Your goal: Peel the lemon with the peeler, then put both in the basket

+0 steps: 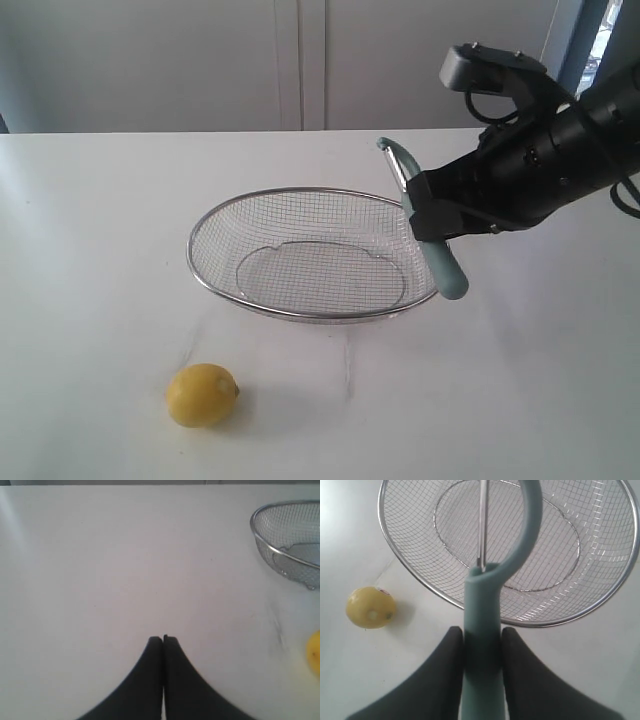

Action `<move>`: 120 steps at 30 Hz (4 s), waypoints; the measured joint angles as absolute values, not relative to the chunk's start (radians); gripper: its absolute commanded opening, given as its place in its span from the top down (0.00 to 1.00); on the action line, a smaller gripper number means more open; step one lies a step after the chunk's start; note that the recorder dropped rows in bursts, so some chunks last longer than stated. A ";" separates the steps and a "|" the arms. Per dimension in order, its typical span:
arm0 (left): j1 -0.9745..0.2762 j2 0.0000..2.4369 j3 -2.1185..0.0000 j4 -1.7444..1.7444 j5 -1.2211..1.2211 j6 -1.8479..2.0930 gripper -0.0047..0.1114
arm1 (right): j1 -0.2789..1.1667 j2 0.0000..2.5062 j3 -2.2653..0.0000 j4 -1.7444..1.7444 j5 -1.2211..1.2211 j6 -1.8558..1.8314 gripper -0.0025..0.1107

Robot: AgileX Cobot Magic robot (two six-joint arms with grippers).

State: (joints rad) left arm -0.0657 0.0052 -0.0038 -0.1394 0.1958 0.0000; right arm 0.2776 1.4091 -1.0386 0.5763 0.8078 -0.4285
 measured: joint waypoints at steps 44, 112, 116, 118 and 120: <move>-0.066 0.003 -0.321 -0.161 0.304 0.097 0.96 | 0.278 1.410 -1.039 0.580 0.808 -0.430 0.98; -0.151 0.969 -0.749 -0.477 0.824 0.377 0.96 | 0.278 1.410 -1.039 0.580 0.808 -0.430 0.98; -0.221 1.016 -0.749 -0.477 0.789 0.428 0.96 | 0.278 1.410 -1.039 0.580 0.808 -0.430 0.98; -0.255 1.040 -0.749 -0.477 0.774 0.457 0.96 | 0.278 1.410 -1.039 0.580 0.808 -0.430 0.98; -0.280 1.067 -0.749 -0.477 0.768 0.482 0.96 | 0.278 1.410 -1.039 0.580 0.808 -0.430 0.98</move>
State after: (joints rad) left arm -0.2804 1.0669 -0.7494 -0.4769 0.7676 0.4819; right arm 0.2776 1.4099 -1.0386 0.5801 0.8078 -0.4303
